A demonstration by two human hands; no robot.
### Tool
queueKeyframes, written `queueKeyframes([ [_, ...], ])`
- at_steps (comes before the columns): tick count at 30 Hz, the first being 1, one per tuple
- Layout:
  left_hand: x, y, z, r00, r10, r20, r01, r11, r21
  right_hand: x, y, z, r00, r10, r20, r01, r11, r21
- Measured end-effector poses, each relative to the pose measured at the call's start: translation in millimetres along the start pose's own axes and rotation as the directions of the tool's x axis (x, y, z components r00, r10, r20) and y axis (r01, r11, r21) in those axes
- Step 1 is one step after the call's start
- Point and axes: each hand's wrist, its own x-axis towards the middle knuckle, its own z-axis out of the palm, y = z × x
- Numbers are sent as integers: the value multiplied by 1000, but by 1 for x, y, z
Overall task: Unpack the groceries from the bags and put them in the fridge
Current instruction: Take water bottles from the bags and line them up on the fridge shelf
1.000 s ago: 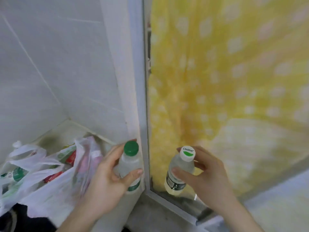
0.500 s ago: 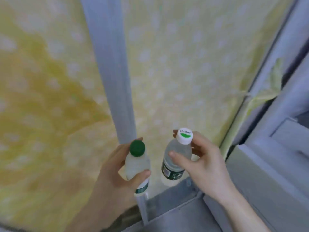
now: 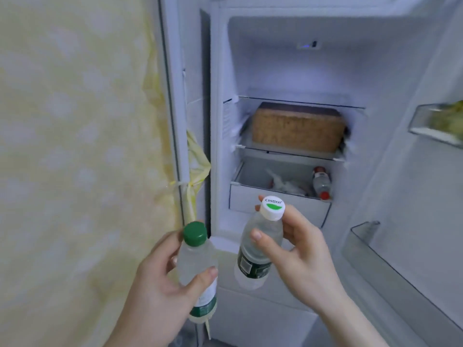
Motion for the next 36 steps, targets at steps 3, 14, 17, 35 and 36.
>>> queueKeyframes([
  [3,29,-3,22,993,33,117,-24,996,-81,-5,0,-19,991,12,-130,-19,998,-52],
  [14,102,-4,99,922,145,358,-140,989,-40,-30,9,-90,915,110,-387,-175,975,-135],
  [17,120,-11,120,929,153,338,-200,974,109,-20,21,-99,918,122,-378,-198,965,-170],
  [35,285,-89,242,997,60,-39,-67,973,-219,64,102,-109,885,230,-405,-330,924,-195],
  [36,295,-93,251,998,45,-37,-52,971,-232,68,105,-109,875,235,-423,-342,919,-198],
])
